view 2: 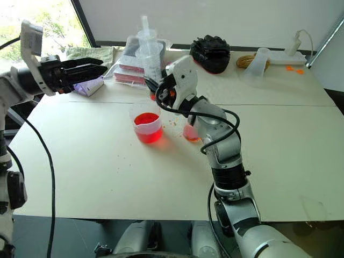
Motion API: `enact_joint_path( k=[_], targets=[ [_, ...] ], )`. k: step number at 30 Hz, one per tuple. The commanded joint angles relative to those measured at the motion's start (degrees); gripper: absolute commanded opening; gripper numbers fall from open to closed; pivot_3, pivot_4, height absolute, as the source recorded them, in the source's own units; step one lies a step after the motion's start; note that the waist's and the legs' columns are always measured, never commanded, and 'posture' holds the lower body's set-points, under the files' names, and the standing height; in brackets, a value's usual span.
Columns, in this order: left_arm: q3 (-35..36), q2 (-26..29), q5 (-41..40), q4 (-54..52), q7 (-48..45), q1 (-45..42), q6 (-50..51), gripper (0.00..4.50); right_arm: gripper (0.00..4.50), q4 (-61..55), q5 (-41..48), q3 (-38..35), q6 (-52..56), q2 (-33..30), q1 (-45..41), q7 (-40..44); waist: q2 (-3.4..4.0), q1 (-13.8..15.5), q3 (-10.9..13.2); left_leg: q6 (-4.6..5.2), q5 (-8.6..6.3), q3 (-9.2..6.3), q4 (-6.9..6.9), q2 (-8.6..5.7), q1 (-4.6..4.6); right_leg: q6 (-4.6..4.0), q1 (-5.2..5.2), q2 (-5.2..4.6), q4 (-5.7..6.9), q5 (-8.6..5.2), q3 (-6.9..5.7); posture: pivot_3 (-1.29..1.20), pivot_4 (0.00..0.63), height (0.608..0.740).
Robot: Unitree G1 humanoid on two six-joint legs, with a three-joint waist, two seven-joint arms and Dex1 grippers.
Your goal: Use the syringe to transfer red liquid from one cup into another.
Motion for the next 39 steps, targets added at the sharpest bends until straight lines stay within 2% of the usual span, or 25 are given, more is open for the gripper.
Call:
enact_joint_path(
  k=[1,8,17,29,39],
  targets=[
    [-1.9,-1.4,1.4,2.7,-2.6,-3.5,-2.9,2.15,1.34,-7.7,2.3,-5.2,4.3,-2.3,-1.3,-2.9,0.00,-0.3,0.0,0.00,0.00,0.00,0.00,-0.01,0.00,0.00,0.01,0.00,-0.01,0.00,0.01,0.00,0.150,0.740],
    [-6.5,-7.1,4.7,10.6,-7.7,-9.9,-7.1,2.15,1.34,-15.8,2.5,-9.2,10.0,-7.6,6.8,-6.3,0.00,-0.4,0.0,0.12,-0.07,0.02,-0.02,0.04,0.01,0.00,-0.01,0.09,-0.01,0.00,0.03,0.00,0.150,0.740],
    [-8.5,-13.8,6.5,18.4,-13.2,-19.0,-9.6,2.15,1.34,-18.7,1.3,-4.6,8.7,-4.6,16.6,-10.4,0.00,-0.6,0.0,0.35,-0.19,0.01,-0.02,0.04,0.02,0.00,-0.02,0.15,-0.02,0.00,0.04,0.00,0.150,0.740],
    [-10.7,-19.7,4.5,11.9,-16.8,-19.9,-3.3,2.15,1.34,-17.3,0.9,-2.5,6.4,-3.9,17.1,-12.0,0.00,-0.5,0.0,0.37,-0.20,0.00,-0.01,0.03,0.02,0.00,-0.01,0.14,-0.03,-0.01,0.05,0.00,0.150,0.740],
    [-10.4,-22.4,6.4,15.5,-16.6,-22.7,-6.7,2.15,1.34,-17.4,0.7,-1.7,5.9,-4.2,17.8,-12.2,0.00,-0.3,0.0,0.37,-0.20,0.00,-0.01,0.03,0.01,0.00,0.00,0.15,-0.04,0.00,0.05,0.00,0.150,0.740]
  ],
)
